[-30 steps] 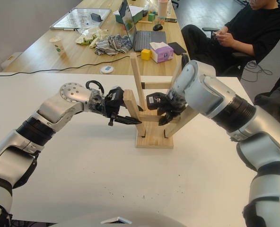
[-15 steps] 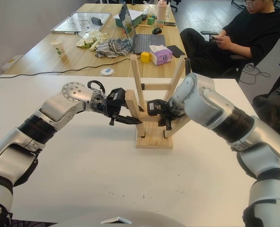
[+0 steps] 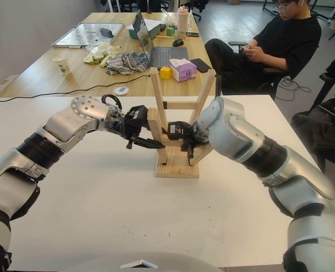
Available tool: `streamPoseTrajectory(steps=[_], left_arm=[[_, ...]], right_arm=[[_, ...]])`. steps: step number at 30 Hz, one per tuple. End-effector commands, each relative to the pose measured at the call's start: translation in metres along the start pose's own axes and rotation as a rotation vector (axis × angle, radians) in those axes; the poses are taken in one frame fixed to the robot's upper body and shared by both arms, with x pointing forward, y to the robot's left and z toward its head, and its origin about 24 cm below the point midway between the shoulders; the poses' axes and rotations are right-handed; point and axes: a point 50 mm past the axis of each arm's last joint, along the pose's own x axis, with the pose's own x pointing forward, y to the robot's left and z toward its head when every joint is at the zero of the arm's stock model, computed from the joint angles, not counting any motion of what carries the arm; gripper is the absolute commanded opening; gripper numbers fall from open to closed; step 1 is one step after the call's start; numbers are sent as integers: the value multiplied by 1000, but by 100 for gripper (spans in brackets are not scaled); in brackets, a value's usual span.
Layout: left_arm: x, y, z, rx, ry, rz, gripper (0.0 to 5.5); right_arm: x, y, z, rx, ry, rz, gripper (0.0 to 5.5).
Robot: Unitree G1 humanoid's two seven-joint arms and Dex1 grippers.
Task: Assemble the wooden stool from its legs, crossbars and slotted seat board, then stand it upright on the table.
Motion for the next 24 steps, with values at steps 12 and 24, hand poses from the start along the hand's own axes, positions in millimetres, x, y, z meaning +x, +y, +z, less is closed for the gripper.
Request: streamPoseTrajectory(steps=[12, 24], left_arm=[[14, -108, -158, -514, 562, -223, 265], [-96, -52, -43, -447, -290, 581, 393]], right_arm=[[-123, -29, 38, -209, -361, 24, 281], [-156, 0, -148, 499, -763, -241, 424]])
